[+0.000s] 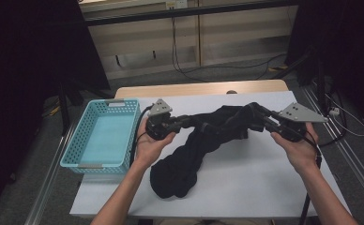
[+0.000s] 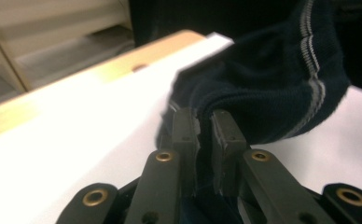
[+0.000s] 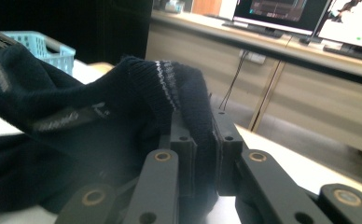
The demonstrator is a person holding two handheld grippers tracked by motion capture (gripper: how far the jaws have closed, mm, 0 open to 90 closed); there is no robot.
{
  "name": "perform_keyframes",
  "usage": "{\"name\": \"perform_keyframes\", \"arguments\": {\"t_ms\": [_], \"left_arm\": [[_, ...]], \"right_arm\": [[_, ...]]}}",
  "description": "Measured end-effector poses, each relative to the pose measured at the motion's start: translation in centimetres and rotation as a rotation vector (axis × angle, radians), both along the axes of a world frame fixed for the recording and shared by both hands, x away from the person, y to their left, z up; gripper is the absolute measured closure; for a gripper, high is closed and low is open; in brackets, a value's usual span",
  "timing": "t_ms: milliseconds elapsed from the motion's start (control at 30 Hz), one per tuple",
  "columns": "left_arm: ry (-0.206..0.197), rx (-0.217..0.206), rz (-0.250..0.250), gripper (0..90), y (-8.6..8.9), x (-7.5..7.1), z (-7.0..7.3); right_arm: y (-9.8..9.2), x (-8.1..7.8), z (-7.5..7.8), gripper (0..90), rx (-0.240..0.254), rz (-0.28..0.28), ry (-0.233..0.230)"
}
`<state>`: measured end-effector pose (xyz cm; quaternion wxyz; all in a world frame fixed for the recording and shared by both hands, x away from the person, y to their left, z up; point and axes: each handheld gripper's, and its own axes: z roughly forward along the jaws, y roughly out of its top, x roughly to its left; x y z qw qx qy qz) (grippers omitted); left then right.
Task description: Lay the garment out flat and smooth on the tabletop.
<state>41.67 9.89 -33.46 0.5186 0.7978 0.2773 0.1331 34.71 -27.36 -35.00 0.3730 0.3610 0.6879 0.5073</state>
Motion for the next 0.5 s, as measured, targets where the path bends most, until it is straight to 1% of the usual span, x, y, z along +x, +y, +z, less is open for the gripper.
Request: {"name": "perform_keyframes", "arguments": {"t_ms": [200,267,333,400,433,467,500], "left_arm": [[-0.035,-0.033,0.025,82.1,0.7,-0.2,2.4],[-0.048,-0.053,0.035,82.2,1.0,-0.1,3.4],[-0.064,-0.078,0.058,82.3,1.6,0.0,4.6],[-0.072,-0.104,0.084,82.4,2.1,0.3,5.2],[-0.079,-0.1,0.102,82.4,2.3,0.5,5.2],[-0.084,-0.086,0.117,82.5,2.2,0.7,5.0],[-0.062,-0.061,0.124,82.5,2.1,1.3,4.2]], "right_arm": [[-0.3,0.0,2.2,82.1,0.026,-0.007,-0.057],[-0.2,0.2,3.2,82.1,0.035,-0.006,-0.078],[-0.1,0.4,4.0,82.0,0.038,-0.006,-0.098],[0.1,0.8,4.6,82.0,0.035,-0.019,-0.115],[0.1,1.3,4.7,82.0,0.03,-0.027,-0.12],[0.1,1.7,4.5,82.0,0.027,-0.036,-0.114],[0.1,2.2,4.3,81.9,0.026,-0.041,-0.103]]}}
